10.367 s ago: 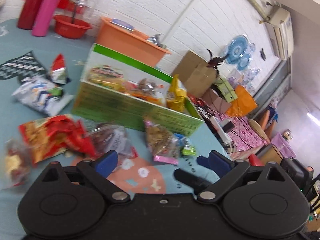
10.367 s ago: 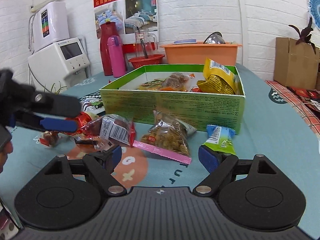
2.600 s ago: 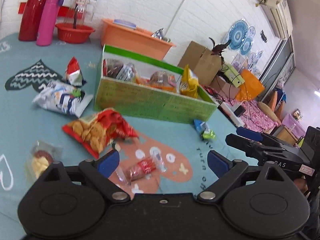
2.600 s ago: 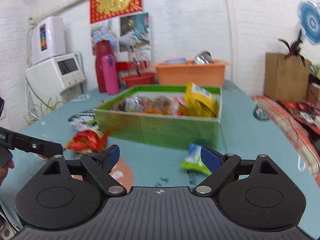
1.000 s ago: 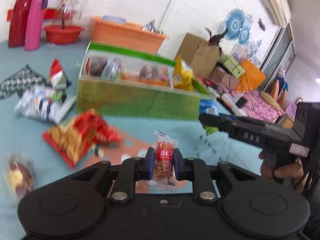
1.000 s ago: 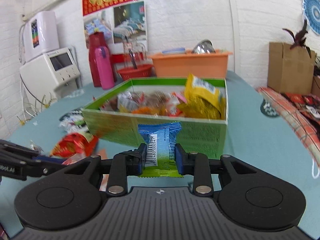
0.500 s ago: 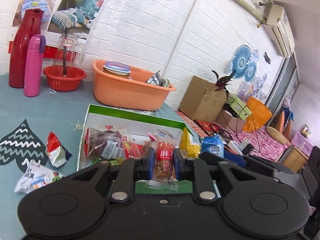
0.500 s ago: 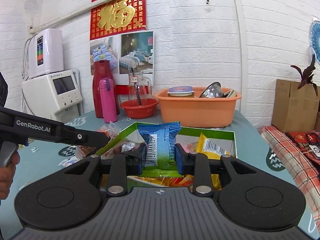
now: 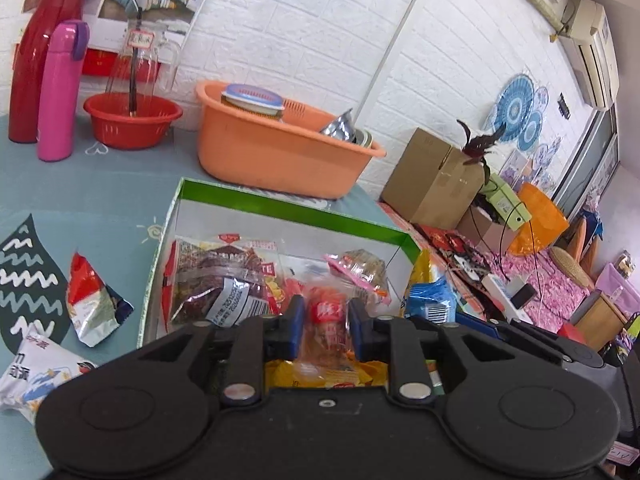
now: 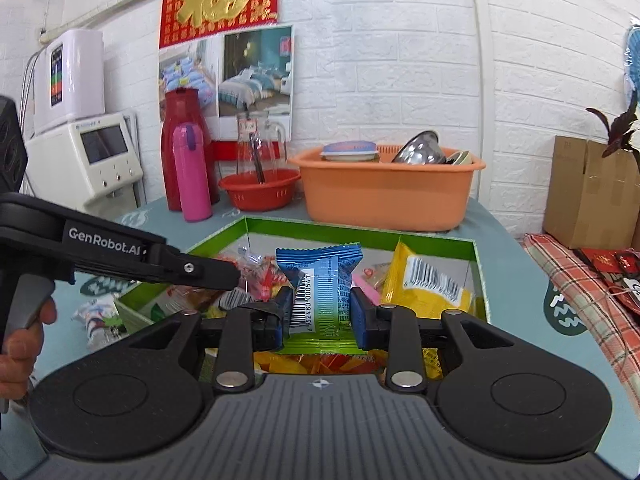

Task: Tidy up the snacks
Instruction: 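Carry both packets into the green box and open both tools, then move both tools over the red cookie bag on the table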

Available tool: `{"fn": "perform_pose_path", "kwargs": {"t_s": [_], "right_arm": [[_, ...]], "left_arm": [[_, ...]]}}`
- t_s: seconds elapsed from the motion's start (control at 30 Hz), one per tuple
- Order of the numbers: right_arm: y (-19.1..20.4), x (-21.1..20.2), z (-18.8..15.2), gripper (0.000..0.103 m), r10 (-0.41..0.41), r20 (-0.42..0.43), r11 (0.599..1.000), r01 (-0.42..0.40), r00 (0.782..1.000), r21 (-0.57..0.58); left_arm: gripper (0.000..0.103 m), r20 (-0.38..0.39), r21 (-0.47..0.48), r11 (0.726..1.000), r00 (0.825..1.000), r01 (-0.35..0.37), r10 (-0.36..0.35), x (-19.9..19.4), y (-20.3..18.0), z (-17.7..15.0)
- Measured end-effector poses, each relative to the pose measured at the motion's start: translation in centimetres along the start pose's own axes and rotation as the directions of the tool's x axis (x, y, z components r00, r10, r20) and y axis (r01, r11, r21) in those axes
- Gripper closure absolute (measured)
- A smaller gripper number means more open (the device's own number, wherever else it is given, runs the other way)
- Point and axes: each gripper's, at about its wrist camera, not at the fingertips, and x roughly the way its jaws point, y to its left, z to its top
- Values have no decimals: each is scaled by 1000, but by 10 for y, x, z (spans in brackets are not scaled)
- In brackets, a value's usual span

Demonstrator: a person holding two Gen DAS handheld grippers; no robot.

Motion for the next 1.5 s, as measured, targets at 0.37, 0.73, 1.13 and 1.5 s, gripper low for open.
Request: {"fn": "perform_pose_path", "kwargs": {"t_s": [0.37, 0.73, 1.13, 1.5], "right_arm": [[4, -24, -13, 0, -23, 54, 998, 26, 998, -49], [15, -79, -13, 0, 99, 104, 995, -100, 990, 7], [48, -69, -47, 0, 223, -70, 975, -221, 972, 36], [66, -54, -48, 0, 282, -119, 959, -285, 952, -10]], "left_arm": [[0, 15, -55, 998, 1000, 11, -10, -28, 2, -7], [0, 101, -145, 989, 994, -21, 36, -114, 13, -37], [0, 24, -251, 964, 995, -88, 97, -119, 48, -76], [0, 52, -273, 958, 993, -92, 110, -126, 60, -78]]}}
